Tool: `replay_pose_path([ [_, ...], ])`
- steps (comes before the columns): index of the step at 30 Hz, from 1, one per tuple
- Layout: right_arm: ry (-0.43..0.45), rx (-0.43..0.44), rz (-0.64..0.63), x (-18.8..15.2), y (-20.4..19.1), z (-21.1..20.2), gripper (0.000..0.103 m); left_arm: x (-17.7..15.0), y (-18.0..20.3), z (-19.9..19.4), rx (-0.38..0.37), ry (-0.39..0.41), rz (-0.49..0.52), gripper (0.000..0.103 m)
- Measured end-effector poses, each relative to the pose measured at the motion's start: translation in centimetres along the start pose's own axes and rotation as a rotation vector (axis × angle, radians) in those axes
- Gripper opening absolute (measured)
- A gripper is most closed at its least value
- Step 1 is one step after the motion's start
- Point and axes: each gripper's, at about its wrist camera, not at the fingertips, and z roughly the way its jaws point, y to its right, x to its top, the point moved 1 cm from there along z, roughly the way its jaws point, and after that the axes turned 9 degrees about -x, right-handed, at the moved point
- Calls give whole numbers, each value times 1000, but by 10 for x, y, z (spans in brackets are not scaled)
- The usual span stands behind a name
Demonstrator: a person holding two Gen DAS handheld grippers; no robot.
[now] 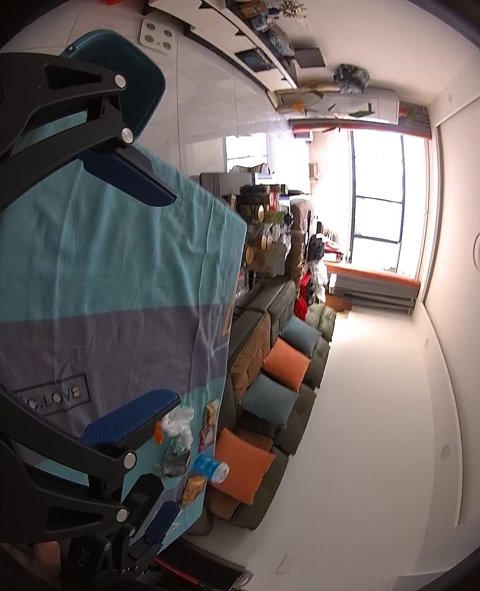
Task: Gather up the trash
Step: 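Return both tools from the bin to the table above the remaining trash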
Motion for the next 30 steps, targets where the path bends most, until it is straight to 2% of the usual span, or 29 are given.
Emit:
replay_pose_path([
  [12,14,-234,22,-27,50,-41,96,-28,51,8,-118,-50,46,98],
  [24,27,-315,51,-37,74,-70,96,-44,83,6,-178,-86,117,98],
  [30,13,-348,81,-37,98,-64,96,-43,96,29,-203,-122,131,98],
])
